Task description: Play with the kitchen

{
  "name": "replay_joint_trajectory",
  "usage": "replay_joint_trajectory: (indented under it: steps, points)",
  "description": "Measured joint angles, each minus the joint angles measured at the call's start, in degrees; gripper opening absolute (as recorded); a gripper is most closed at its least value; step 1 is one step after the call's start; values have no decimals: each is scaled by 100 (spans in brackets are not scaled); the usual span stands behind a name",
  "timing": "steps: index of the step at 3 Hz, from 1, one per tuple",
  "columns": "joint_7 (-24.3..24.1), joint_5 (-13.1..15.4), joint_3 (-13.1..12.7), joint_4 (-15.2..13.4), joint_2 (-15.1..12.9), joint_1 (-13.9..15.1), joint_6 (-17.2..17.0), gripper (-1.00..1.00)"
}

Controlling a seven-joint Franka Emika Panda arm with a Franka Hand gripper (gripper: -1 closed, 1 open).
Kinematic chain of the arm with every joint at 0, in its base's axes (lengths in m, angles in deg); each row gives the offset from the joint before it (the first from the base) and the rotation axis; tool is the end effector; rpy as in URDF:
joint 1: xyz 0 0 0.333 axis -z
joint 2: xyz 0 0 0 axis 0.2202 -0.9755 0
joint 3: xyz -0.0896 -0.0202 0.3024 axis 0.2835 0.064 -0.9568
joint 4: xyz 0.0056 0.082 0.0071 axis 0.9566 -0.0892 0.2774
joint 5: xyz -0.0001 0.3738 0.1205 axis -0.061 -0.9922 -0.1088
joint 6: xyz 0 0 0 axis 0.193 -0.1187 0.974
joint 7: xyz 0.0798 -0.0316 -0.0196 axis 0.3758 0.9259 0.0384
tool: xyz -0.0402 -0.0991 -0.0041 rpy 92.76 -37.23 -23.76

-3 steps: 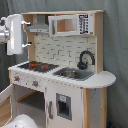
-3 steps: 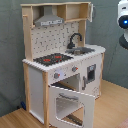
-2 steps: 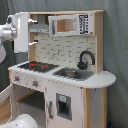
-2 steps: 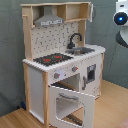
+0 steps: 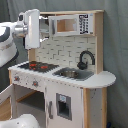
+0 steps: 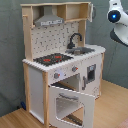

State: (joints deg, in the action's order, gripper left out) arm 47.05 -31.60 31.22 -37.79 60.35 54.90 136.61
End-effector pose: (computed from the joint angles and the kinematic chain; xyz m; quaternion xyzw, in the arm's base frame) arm 0.2519 0.2046 0.7366 0.6920 -0.0490 0.3474 0.6310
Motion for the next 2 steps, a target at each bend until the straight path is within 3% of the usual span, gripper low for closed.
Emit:
replay_joint_trajectory:
  steps: [1, 2]
  points:
    - [-36, -24, -45, 200, -328, 294, 305, 100]
    - [-276, -28, -361, 221, -675, 357, 565, 100]
